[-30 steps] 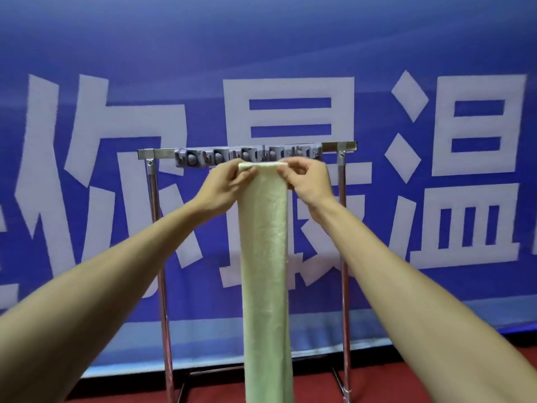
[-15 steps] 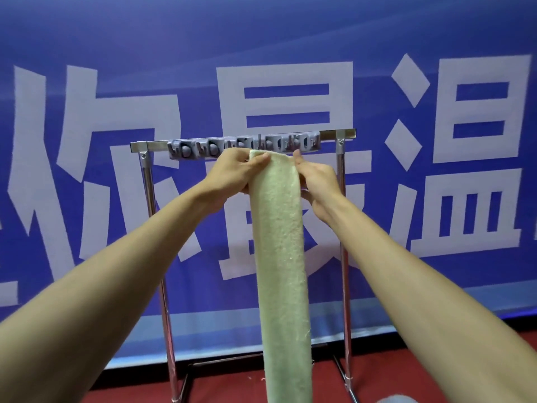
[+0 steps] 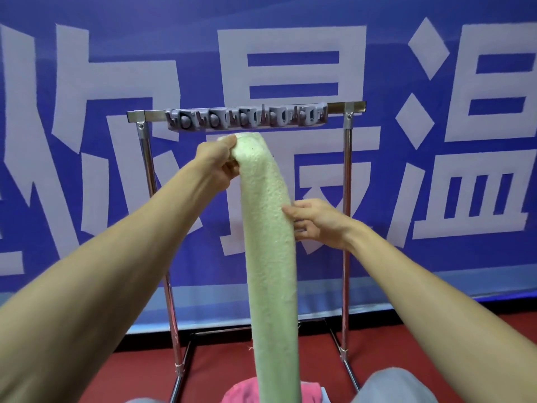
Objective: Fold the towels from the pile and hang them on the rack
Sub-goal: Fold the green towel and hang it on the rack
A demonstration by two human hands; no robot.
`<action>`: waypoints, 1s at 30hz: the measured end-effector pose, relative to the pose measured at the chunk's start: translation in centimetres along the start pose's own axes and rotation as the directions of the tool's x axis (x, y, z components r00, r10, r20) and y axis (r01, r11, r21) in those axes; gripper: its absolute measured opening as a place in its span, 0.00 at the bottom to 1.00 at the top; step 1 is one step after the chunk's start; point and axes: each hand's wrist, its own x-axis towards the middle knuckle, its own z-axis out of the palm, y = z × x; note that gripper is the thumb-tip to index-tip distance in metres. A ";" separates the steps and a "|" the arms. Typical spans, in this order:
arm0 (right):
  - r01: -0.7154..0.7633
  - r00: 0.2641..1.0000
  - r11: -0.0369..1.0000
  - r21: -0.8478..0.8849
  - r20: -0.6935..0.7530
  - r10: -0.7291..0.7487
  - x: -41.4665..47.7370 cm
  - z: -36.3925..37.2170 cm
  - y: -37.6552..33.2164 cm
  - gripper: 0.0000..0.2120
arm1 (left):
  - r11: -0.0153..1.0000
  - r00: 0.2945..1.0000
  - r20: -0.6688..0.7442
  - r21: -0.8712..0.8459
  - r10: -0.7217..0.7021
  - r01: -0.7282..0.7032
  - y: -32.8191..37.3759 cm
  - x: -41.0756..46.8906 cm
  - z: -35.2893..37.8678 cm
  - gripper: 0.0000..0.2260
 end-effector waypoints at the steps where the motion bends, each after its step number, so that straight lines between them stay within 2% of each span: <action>1: -0.013 1.000 0.999 -0.038 0.027 0.014 -0.1 0.1 0.6 0.15 | 0.999 0.999 -0.012 -0.037 -0.040 0.039 -0.2 0.3 -0.2 0.03; 3: -0.012 0.998 0.998 -0.069 0.053 0.016 -0.2 0.3 1.4 0.13 | 0.988 0.993 -0.028 -0.108 -0.113 0.109 -0.5 0.8 -0.8 0.04; 6: 0.004 0.998 1.000 -0.021 0.064 -0.003 -0.2 1.0 1.7 0.10 | 0.960 0.984 -0.028 -0.229 -0.174 0.163 -1.5 1.7 -1.9 0.05; 10: -0.001 0.996 1.000 -0.029 0.090 0.004 -0.1 1.4 2.0 0.07 | 0.864 0.947 -0.088 -0.442 -0.310 0.241 -4.3 2.8 -4.1 0.07; 12: 0.021 1.000 0.994 -0.108 0.004 -0.021 0.2 1.7 2.2 0.06 | 0.850 0.945 -0.096 -0.473 -0.313 0.234 -5.9 2.2 -4.8 0.05; 14: 0.060 0.985 0.986 -0.159 -0.152 -0.084 0.5 2.1 2.2 0.05 | 0.868 0.962 -0.080 -0.455 -0.262 0.198 -7.5 1.4 -5.3 0.08; 16: 0.083 0.960 0.990 -0.116 -0.256 -0.111 1.0 2.5 1.9 0.08 | 0.893 0.975 -0.056 -0.415 -0.216 0.174 -9.2 0.6 -5.7 0.08; 19: 0.045 0.956 0.999 0.009 -0.290 -0.040 1.8 3.0 1.1 0.13 | 0.927 0.967 0.068 -0.274 -0.245 0.254 -12.6 -0.3 -6.5 0.13; 22: 0.004 0.927 0.978 0.209 -0.367 0.075 2.7 3.4 0.3 0.16 | 0.938 0.915 0.246 -0.050 -0.320 0.342 -16.6 -1.4 -7.4 0.24; 24: 0.000 0.897 0.952 0.306 -0.420 0.135 3.2 3.5 -0.1 0.15 | 0.946 0.891 0.319 0.089 -0.324 0.312 -18.7 -2.3 -7.6 0.28; 27: -0.001 0.861 0.928 0.373 -0.472 0.190 3.5 3.2 -0.5 0.13 | 0.952 0.914 0.285 0.187 -0.287 0.241 -19.6 -4.0 -7.5 0.30; 30: 0.006 0.836 0.868 0.497 -0.479 0.268 3.2 2.5 -0.5 0.10 | 0.951 0.919 0.300 0.251 -0.256 0.183 -19.7 -5.2 -7.5 0.24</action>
